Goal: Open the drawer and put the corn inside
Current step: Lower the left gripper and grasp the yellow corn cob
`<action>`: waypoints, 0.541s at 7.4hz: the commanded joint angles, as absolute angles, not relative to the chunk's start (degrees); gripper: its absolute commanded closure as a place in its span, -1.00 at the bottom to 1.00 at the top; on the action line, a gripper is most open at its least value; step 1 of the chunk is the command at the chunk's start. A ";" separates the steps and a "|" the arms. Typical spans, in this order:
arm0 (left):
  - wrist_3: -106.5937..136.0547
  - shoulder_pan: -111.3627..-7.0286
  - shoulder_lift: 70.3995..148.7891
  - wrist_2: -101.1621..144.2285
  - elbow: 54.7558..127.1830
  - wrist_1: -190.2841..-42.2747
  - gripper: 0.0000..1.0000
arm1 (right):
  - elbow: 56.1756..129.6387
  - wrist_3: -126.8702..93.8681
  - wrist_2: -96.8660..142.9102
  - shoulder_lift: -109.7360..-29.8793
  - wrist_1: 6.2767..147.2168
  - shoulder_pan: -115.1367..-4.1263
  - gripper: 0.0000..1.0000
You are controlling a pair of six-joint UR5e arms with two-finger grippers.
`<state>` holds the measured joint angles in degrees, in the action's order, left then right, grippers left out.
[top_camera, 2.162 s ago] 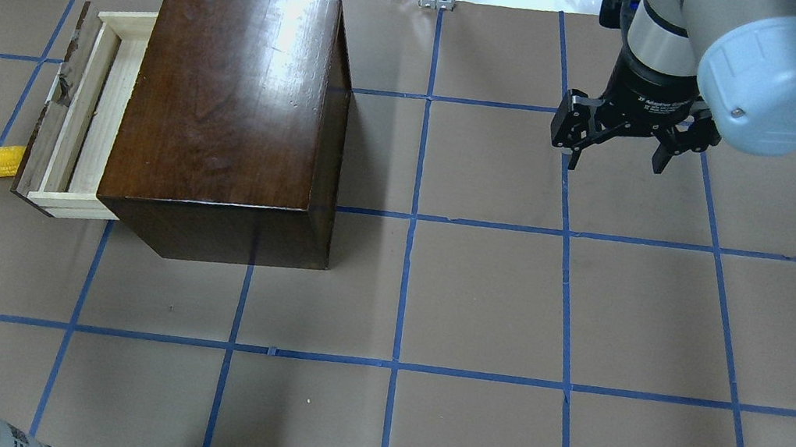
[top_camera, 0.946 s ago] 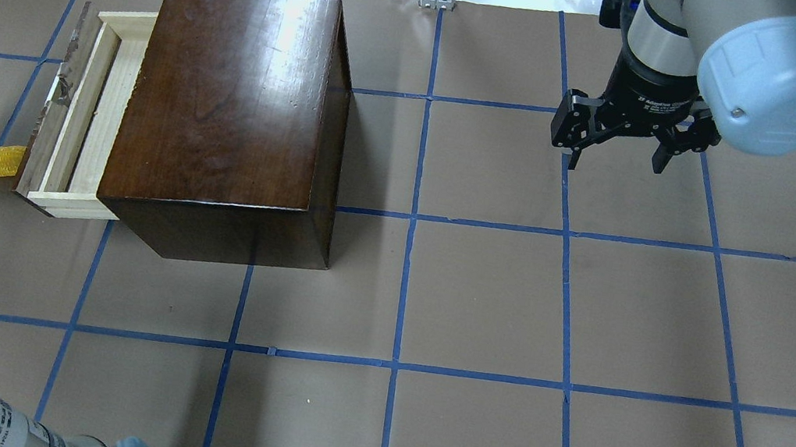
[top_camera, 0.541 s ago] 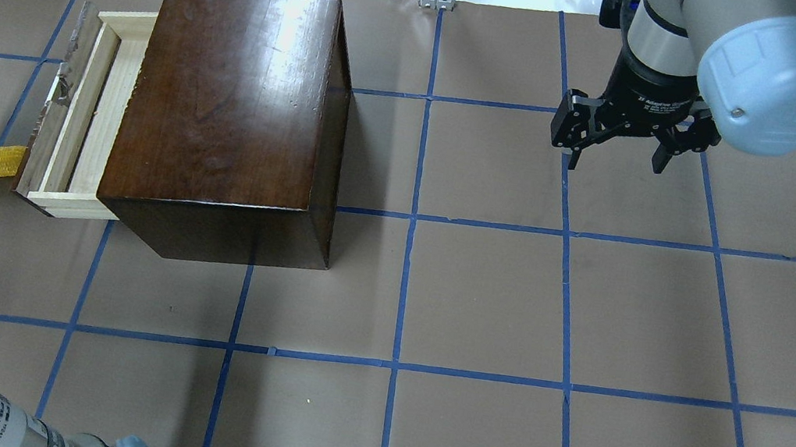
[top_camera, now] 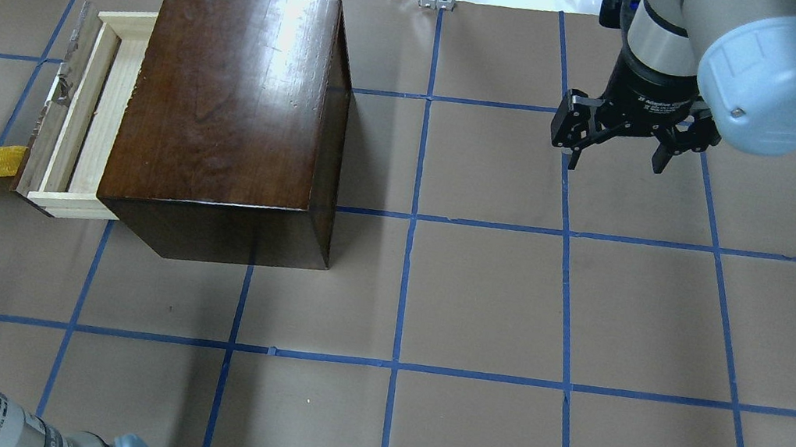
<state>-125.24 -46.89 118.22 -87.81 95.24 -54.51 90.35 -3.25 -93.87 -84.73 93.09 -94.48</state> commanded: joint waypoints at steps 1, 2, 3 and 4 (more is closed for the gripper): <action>-125.33 -46.76 119.96 -87.89 95.97 -52.91 -1.00 | 90.35 -3.25 -93.87 -84.73 93.16 -94.48 -1.00; -125.25 -46.76 119.97 -87.89 97.02 -52.74 -1.00 | 90.35 -3.25 -93.87 -84.73 93.08 -94.48 -1.00; -125.24 -46.50 120.14 -87.89 97.38 -52.73 -1.00 | 90.35 -3.25 -93.87 -84.73 93.08 -94.48 -1.00; -125.07 -45.71 120.58 -87.98 97.56 -52.73 -1.00 | 90.35 -3.25 -93.87 -84.73 93.08 -94.48 -1.00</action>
